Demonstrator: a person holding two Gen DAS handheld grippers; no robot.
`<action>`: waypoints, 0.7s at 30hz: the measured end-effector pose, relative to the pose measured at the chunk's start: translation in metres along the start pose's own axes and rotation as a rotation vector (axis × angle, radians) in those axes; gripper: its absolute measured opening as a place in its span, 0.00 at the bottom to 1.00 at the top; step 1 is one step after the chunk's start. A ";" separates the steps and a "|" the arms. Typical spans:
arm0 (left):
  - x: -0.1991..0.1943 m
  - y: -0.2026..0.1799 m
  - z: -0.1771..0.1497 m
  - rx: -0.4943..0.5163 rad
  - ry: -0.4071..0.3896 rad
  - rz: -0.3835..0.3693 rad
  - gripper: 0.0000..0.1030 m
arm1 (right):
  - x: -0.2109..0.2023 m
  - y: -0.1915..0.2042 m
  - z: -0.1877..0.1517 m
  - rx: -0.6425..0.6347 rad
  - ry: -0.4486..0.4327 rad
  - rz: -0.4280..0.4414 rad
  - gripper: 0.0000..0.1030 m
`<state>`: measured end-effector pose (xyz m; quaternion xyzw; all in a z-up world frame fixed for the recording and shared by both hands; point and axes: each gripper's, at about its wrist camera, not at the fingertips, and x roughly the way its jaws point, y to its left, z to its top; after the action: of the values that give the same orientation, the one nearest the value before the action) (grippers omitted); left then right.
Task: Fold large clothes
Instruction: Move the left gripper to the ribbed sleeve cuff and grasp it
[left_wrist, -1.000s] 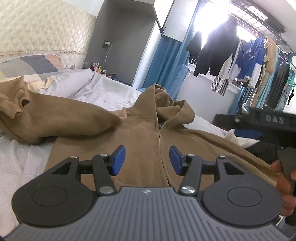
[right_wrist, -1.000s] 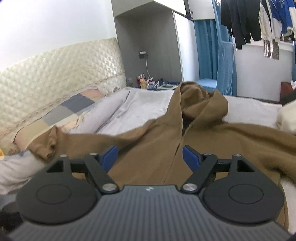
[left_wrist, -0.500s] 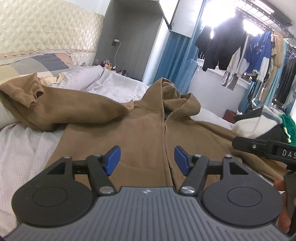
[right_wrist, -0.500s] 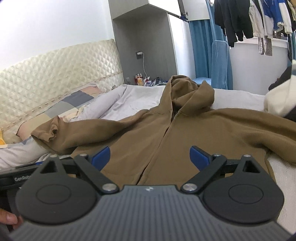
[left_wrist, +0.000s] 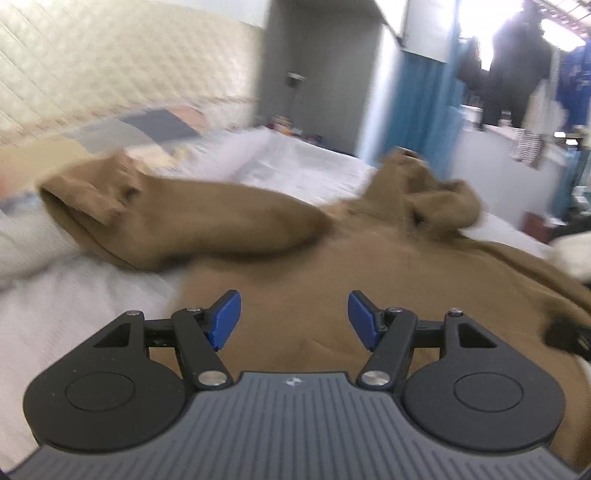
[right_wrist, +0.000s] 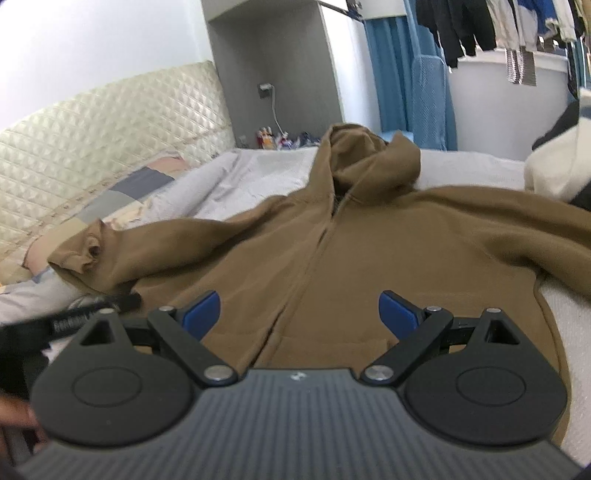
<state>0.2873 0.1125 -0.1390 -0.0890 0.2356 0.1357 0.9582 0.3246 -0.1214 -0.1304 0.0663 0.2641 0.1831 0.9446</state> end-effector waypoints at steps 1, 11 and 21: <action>0.004 0.004 0.004 0.002 -0.016 0.041 0.68 | 0.005 -0.001 -0.001 0.002 0.008 -0.005 0.92; 0.073 0.063 0.055 0.144 -0.087 0.406 0.68 | 0.064 -0.004 -0.008 0.015 0.118 -0.036 0.91; 0.153 0.115 0.069 0.198 -0.005 0.493 0.68 | 0.091 0.005 -0.003 -0.028 0.132 -0.085 0.91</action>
<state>0.4125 0.2711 -0.1634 0.0655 0.2600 0.3418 0.9007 0.3940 -0.0821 -0.1747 0.0299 0.3258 0.1505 0.9329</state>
